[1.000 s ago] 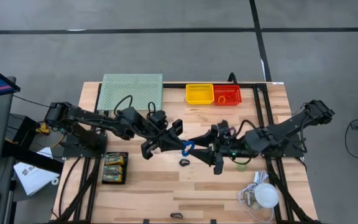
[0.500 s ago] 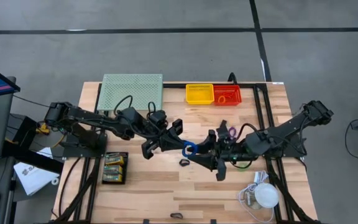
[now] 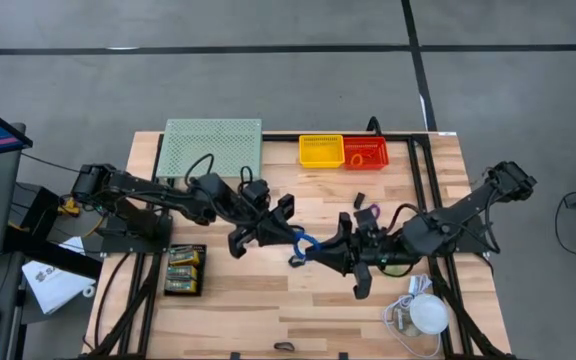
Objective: Pick & Place Office Desk Supplies
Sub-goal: Put the blue spring keychain into the red basket
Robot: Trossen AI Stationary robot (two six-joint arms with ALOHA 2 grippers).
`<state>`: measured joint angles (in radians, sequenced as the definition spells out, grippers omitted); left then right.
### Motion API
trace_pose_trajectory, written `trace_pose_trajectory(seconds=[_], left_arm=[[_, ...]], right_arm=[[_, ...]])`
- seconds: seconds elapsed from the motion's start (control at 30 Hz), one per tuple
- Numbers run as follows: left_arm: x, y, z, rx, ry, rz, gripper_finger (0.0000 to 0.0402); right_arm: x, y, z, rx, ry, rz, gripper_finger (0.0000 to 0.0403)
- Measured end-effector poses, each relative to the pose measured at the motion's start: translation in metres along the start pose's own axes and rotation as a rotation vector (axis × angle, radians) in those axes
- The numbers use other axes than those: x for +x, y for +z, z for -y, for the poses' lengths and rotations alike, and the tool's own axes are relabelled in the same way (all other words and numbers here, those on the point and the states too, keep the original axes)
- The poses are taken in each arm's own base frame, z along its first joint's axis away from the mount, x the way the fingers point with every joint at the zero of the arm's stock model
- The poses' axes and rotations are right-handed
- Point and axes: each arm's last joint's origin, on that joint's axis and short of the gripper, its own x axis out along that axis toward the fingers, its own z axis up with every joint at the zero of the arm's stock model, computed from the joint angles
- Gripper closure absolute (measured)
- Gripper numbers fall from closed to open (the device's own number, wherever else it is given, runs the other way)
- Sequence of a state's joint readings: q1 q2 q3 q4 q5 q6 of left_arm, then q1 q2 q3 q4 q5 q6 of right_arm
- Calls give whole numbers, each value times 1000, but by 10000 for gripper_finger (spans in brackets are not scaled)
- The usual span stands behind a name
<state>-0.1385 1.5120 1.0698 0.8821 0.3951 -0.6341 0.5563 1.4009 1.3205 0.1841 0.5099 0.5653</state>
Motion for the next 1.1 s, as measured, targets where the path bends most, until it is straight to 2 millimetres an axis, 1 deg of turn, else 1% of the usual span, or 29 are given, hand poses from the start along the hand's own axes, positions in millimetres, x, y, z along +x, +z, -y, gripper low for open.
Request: trace_pose_trajectory(seconds=[0.13, 0.37, 0.43, 0.53, 0.7, 0.83, 0.93, 1.1], left_arm=[[2, -8, 2, -62, -4, -61, 355], [6, -33, 8, -168, 51, -227, 295], [6, -40, 10, -190, 76, -269, 283], [7, -48, 13, -209, 122, -302, 270], [9, -59, 20, -215, 192, -318, 266], [7, -67, 21, -226, 257, -364, 266], [5, -71, 20, -232, 302, -393, 266], [3, -74, 16, -222, 348, -415, 266]], right_arm=[[-10, 9, -4, -17, -4, 38, 392], [-30, 33, -6, -55, -11, 90, 393], [-38, 39, -3, -71, -51, 83, 393], [-50, 47, 7, -77, -177, 75, 393], [-73, 60, 30, -44, -392, 73, 393], [-82, 66, 55, -28, -545, 40, 394], [-88, 72, 80, -1, -668, 6, 394], [-93, 83, 128, 41, -881, -131, 394]])
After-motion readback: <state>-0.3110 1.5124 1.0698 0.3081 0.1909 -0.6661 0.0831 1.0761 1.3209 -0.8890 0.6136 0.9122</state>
